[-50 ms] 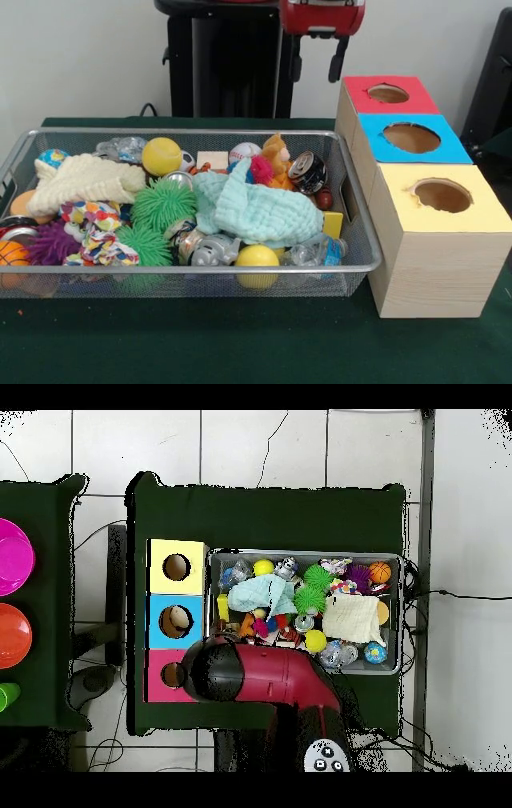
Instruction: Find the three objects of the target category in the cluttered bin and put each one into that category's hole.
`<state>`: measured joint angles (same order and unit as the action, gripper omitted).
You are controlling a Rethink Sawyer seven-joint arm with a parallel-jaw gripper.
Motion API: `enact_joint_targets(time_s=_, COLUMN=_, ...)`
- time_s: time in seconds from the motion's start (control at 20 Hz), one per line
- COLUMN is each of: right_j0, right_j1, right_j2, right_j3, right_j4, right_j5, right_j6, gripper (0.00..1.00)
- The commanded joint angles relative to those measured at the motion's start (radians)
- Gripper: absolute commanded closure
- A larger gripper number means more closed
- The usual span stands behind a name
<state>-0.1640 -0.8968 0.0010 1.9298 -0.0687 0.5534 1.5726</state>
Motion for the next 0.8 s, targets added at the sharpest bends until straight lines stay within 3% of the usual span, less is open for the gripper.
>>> enact_joint_targets(time_s=0.05, right_j0=-0.058, right_j1=0.136, right_j2=0.094, right_j3=-0.171, right_j4=-0.063, right_j5=0.005, right_j6=-0.018, gripper=0.00)
enact_joint_targets(time_s=0.8, right_j0=-0.112, right_j1=0.325, right_j2=0.142, right_j3=-0.307, right_j4=-0.128, right_j5=-0.062, right_j6=-0.032, gripper=0.00)
